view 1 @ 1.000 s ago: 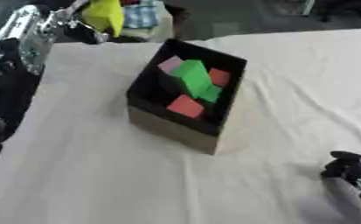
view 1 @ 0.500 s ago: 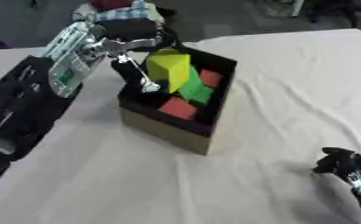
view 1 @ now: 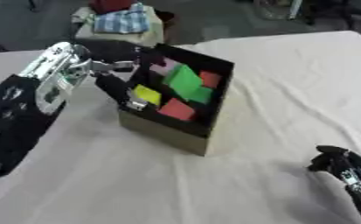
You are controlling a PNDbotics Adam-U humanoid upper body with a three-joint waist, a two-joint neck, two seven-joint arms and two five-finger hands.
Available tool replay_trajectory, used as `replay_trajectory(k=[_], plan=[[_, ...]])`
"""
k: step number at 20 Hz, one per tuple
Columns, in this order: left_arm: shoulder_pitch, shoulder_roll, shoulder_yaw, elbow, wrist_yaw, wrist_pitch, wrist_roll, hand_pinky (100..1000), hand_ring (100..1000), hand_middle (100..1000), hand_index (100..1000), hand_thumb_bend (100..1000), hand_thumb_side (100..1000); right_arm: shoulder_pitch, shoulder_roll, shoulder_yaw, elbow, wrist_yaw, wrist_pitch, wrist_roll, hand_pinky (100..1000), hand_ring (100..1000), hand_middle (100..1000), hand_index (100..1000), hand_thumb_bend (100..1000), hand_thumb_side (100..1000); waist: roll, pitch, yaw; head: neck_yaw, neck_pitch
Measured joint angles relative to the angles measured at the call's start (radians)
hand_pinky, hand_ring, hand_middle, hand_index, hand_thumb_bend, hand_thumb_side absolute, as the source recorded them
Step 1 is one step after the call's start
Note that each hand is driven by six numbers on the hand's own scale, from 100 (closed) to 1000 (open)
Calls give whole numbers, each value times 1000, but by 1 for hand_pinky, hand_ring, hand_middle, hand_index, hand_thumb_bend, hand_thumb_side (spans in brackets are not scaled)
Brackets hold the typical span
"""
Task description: Pick up objects on the table and place them in the box.
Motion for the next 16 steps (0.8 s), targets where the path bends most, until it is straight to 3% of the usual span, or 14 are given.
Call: replay_trajectory(k=[1, 2, 4, 9, 12, 16], plan=[[32, 14, 25, -23, 17, 21, 34, 885, 802, 862, 948, 482, 852, 0, 0, -2, 0, 0, 0, 0, 689, 611, 592, 791, 100, 711, 0, -1, 3, -1, 0], [65, 28, 52, -47, 38, 43, 71, 875, 772, 812, 928, 295, 790, 0, 1, -3, 0, 0, 1, -1, 689, 611, 592, 791, 100, 711, 0, -2, 6, -2, 0], [143, 46, 116, -109, 111, 96, 164, 867, 740, 755, 900, 120, 733, 0, 1, -6, 0, 0, 2, -2, 688, 610, 592, 790, 100, 711, 0, -4, 16, -4, 0], [354, 42, 284, -293, 416, 205, 428, 841, 691, 690, 854, 100, 745, 1, 8, -12, 0, 0, 6, -7, 687, 609, 591, 790, 100, 710, 0, -7, 43, -7, 0], [464, -2, 357, -384, 575, 226, 557, 835, 678, 674, 840, 100, 788, 1, 9, -13, -1, 0, 10, -10, 687, 609, 591, 790, 100, 710, 0, -16, 53, -8, 1], [578, -106, 417, -457, 704, 236, 668, 829, 662, 656, 827, 100, 827, 0, 16, -17, -1, -1, 13, -13, 687, 608, 591, 792, 100, 707, -1, -18, 60, -8, 3]])
